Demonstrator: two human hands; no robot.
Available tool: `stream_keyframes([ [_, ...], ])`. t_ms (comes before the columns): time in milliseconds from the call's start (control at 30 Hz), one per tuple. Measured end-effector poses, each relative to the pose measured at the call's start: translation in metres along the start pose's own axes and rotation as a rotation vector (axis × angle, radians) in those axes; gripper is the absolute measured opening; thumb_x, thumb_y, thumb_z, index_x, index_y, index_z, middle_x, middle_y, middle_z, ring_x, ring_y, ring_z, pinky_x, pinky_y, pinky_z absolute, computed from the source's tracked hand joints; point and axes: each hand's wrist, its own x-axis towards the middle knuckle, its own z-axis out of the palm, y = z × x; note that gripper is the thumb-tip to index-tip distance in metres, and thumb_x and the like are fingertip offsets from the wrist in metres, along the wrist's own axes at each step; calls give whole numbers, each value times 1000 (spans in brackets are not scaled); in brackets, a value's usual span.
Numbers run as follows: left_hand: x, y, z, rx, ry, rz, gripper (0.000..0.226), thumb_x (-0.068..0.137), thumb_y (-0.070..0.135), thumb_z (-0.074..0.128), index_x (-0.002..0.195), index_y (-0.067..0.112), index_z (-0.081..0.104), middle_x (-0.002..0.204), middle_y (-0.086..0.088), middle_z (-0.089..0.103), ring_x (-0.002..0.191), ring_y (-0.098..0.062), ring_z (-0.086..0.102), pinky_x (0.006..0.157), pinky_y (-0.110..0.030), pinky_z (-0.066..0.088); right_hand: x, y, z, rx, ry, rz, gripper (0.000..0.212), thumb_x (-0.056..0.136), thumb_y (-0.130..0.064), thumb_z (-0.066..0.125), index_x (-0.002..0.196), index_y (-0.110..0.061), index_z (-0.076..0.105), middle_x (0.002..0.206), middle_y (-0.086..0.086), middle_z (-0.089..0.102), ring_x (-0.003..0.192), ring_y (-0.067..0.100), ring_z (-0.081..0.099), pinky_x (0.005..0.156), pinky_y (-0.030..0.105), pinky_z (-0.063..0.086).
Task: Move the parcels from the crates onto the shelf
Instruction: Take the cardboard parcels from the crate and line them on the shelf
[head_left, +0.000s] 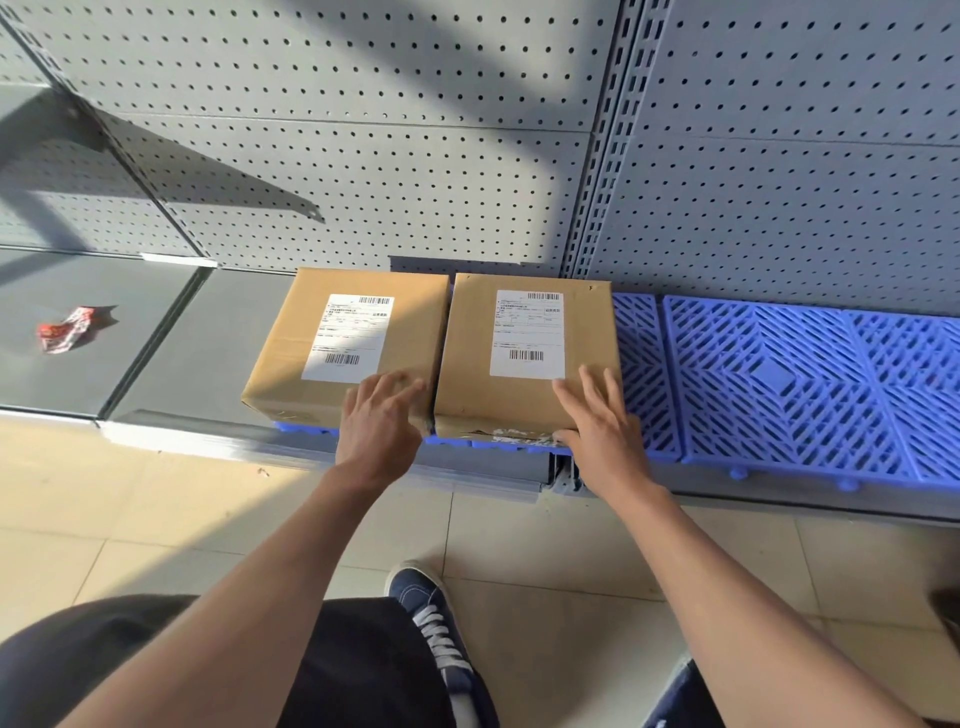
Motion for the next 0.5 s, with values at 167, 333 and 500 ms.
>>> stream_keyframes([
  [167, 1, 3, -2, -5, -16, -12, 62, 80, -2, 55, 137, 21, 62, 146, -5, 53, 136, -29, 40, 112, -45, 31, -2, 0, 4, -39, 6, 2, 70, 100, -25, 62, 160, -29, 25, 171, 6, 0, 155, 34, -12, 112, 73, 29],
  [333, 2, 8, -7, 1, -53, -25, 51, 87, 6, 54, 135, 21, 62, 148, -5, 50, 137, -30, 38, 111, -47, 30, -3, -7, 2, -74, -37, 24, 70, 103, -29, 55, 161, -29, 16, 170, 6, -7, 154, 37, -19, 117, 72, 17],
  [500, 2, 14, -17, 82, -110, -17, 35, 101, 23, 45, 133, 22, 59, 147, -3, 48, 137, -28, 35, 107, -48, 34, -3, -21, -14, -130, -81, 47, 71, 102, -36, 54, 160, -28, 13, 170, 7, -1, 155, 39, -6, 119, 71, 9],
])
